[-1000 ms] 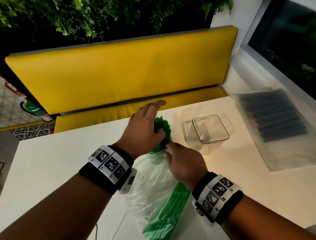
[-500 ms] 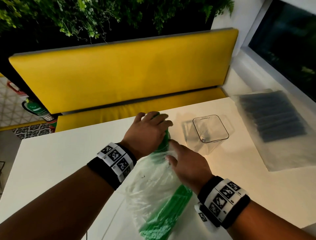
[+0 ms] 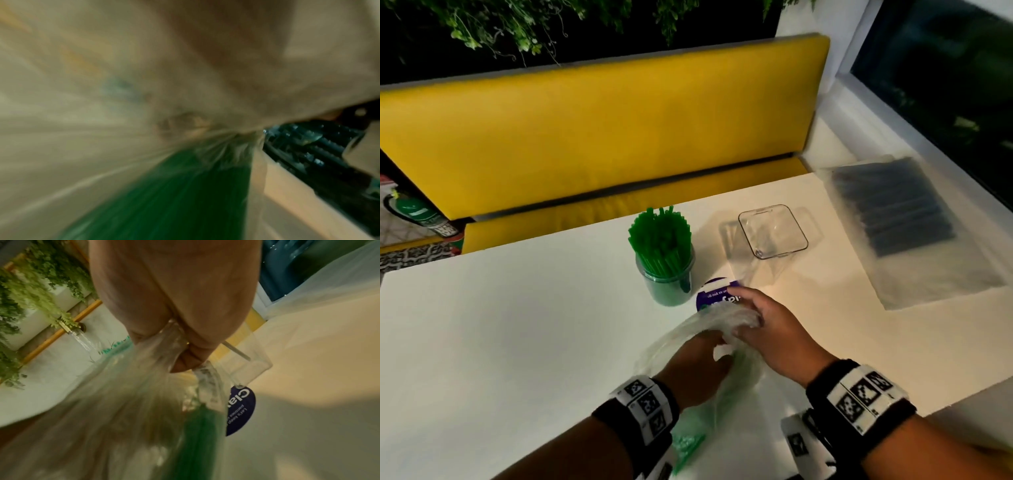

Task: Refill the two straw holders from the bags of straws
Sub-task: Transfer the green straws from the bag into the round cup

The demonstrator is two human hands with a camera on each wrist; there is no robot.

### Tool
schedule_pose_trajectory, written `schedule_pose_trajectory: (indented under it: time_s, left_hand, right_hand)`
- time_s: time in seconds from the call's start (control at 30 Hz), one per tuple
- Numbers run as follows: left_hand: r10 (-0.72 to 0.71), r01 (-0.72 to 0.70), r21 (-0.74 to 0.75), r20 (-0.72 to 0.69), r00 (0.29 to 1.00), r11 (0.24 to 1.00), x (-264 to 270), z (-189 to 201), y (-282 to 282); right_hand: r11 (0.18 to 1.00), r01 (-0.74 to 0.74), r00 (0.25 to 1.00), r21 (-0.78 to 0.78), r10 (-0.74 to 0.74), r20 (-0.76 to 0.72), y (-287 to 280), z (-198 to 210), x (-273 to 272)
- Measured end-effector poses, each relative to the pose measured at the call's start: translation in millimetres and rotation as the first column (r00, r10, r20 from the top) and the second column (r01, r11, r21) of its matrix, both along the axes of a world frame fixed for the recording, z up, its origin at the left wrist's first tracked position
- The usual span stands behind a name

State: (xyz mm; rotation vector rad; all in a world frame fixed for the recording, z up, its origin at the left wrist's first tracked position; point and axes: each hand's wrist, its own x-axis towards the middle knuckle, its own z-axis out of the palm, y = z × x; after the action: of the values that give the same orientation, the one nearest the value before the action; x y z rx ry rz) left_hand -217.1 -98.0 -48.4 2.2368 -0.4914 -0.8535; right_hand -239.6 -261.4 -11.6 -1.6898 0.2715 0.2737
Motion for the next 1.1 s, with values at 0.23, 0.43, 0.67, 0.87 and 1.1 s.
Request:
schedule_pose_trajectory:
  time_s: [0.23,0.43,0.67,0.87,1.1]
  left_hand:
    - [0.041,-0.027,0.191,-0.07,0.997,0.981,-3,-39,1]
    - [0.11,-0.068,0.175,-0.241,0.964,0.982,-5,-36,-3]
    - [0.134,-0.185,-0.113,-0.358,0.924,0.976,-8,-24,-13]
    - [0.216,-0.285,-0.117,-0.405,0.888,0.951,-8,-20,-16]
    - [0.158,-0.258,-0.198,-0.414,0.896,0.946,-6,-16,-13]
  right_hand:
    - [0.919,0.359,0.907,-0.161,-0.384,-0.172,-33,-38,-30]
    - [0.98,0.116,0.73,0.162,0.026,-0.683,-28,-62,-59]
    - [0.972,0.086,0.882,0.218,0.027,-0.47,-10,-51,-45]
    - [0.996,0.083,0.883,0.043,-0.054,-0.466,-16,-57,-40]
    - [0.975,0.136,0.96,0.176,-0.085,-0.267,-19,-42,-35]
